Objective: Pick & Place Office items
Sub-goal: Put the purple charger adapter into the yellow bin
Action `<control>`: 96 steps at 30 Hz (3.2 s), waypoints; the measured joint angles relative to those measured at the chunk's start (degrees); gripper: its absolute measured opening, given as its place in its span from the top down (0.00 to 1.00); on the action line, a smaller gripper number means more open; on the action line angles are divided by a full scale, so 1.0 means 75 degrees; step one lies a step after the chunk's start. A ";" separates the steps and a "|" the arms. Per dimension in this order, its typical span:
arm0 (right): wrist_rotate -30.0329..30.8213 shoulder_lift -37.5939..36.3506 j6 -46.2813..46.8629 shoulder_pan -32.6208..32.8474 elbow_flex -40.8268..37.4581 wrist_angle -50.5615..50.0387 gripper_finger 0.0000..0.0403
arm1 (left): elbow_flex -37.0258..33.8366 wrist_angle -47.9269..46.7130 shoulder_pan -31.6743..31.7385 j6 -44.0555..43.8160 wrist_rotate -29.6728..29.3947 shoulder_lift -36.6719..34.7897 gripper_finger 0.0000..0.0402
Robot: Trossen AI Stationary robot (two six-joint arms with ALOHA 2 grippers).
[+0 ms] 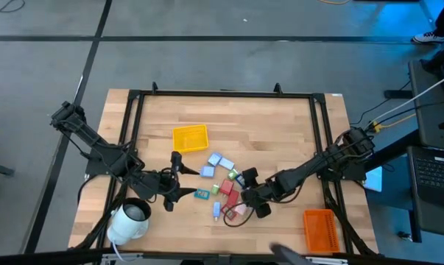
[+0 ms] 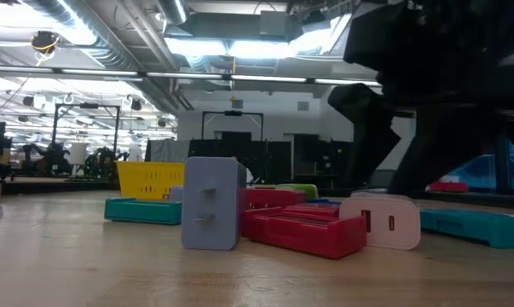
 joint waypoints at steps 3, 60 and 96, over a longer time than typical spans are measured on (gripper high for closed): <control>-0.0047 0.0000 0.0017 -0.0044 0.0000 -0.0003 0.45 | 0.0000 0.0000 -0.0080 0.0014 -0.0035 0.0000 0.35; 0.0899 0.0414 -0.2151 -0.1989 0.2212 0.1958 0.65 | 0.0003 0.2269 0.0064 0.3312 -0.6832 -0.0353 0.35; -0.1482 0.3069 -0.1548 -0.4695 0.4759 0.2467 0.51 | -0.0035 0.1755 0.0310 0.3329 -0.6854 -0.2702 0.35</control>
